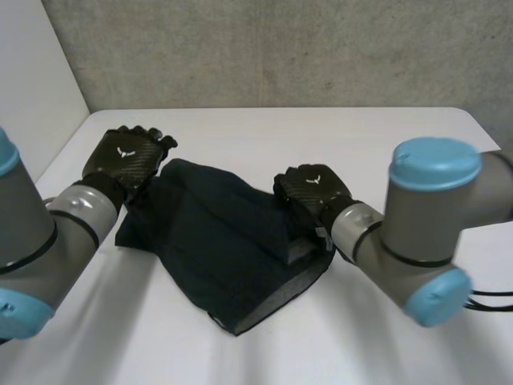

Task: Fold the shorts.

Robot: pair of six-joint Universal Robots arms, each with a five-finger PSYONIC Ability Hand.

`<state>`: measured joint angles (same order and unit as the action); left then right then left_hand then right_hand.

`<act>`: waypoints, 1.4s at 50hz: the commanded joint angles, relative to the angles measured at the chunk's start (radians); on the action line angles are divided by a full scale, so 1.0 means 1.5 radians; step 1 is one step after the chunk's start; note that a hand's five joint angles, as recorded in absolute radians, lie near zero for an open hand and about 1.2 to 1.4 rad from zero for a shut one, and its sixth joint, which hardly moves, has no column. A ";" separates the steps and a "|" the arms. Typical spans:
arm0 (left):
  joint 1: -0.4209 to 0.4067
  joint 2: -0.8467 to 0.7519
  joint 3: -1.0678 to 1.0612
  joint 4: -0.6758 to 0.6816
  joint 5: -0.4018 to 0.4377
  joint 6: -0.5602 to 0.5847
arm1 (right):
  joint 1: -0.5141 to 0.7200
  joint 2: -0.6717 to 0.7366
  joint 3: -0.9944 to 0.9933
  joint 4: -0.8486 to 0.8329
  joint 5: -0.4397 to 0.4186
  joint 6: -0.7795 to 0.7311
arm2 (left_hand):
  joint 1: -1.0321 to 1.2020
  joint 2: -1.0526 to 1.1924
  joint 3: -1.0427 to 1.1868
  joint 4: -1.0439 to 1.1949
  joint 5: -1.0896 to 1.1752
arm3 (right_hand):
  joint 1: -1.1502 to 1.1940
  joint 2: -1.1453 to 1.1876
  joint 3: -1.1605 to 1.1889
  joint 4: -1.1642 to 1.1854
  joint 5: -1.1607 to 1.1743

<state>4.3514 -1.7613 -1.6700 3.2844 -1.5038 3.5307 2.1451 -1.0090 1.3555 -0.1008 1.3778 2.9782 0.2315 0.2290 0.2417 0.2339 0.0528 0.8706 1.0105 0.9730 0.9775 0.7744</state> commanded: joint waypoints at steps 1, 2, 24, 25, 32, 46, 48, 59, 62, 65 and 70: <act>0.002 0.032 -0.063 0.061 0.006 0.006 | -0.019 0.058 -0.083 -0.112 0.146 -0.080 | -0.008 -0.006 -0.015 -0.010 -0.005 | 0.350 0.257 0.282 0.279 0.298; 0.006 0.039 -0.070 0.067 0.006 0.008 | -0.058 0.060 -0.105 -0.122 0.164 -0.114 | -0.010 -0.008 -0.017 -0.012 -0.007 | 0.350 0.257 0.282 0.279 0.298; 0.060 0.014 -0.047 0.079 0.043 0.004 | -0.222 0.096 -0.230 0.116 0.061 -0.206 | -0.008 -0.006 -0.015 -0.010 -0.005 | -0.464 -0.557 -0.532 -0.535 -0.516; 0.060 0.006 -0.042 0.079 0.043 0.004 | -0.223 0.053 -0.195 0.134 0.062 -0.198 | -0.008 -0.006 -0.015 -0.010 -0.005 | -0.464 -0.557 -0.532 -0.535 -0.516; 0.050 -0.069 0.029 0.081 0.064 0.010 | -0.216 -0.080 -0.030 0.153 0.053 -0.129 | 0.000 0.001 -0.007 -0.002 0.002 | -0.464 -0.557 -0.532 -0.535 -0.516; 0.045 -0.309 0.262 0.053 0.143 0.010 | -0.087 -0.159 0.217 0.096 0.050 -0.065 | 0.107 0.109 0.101 0.106 0.110 | -0.316 -0.410 -0.385 -0.388 -0.369; 0.046 -0.331 0.285 0.045 0.150 0.012 | -0.077 -0.134 0.228 0.060 0.054 -0.052 | 0.107 0.109 0.101 0.106 0.110 | -0.314 -0.408 -0.383 -0.386 -0.367; 0.025 -0.463 0.437 -0.054 0.163 0.105 | -0.073 -0.037 0.224 -0.010 0.066 -0.057 | 0.145 0.146 0.138 0.143 0.147 | -0.176 -0.269 -0.244 -0.247 -0.228; 0.022 -0.482 0.460 -0.067 0.161 0.117 | -0.076 -0.032 0.222 -0.020 0.069 -0.058 | 0.145 0.146 0.138 0.143 0.147 | 0.162 0.069 0.094 0.091 0.110; 0.021 -0.488 0.465 -0.068 0.161 0.118 | -0.080 -0.042 0.228 -0.051 0.070 -0.058 | 0.143 0.144 0.136 0.141 0.145 | 0.350 0.257 0.282 0.279 0.298; 0.016 -0.488 0.461 -0.069 0.163 0.117 | -0.080 -0.086 0.232 -0.080 0.072 -0.060 | 0.131 0.133 0.124 0.129 0.134 | 0.350 0.257 0.282 0.279 0.298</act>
<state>4.3820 -2.4923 -0.9728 3.1806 -1.2616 3.7095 2.0273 -1.0706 1.6954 -0.1731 1.4842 2.8910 0.3742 0.3766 0.3750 0.3778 0.2061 0.9312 1.1679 1.1559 1.1806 0.9525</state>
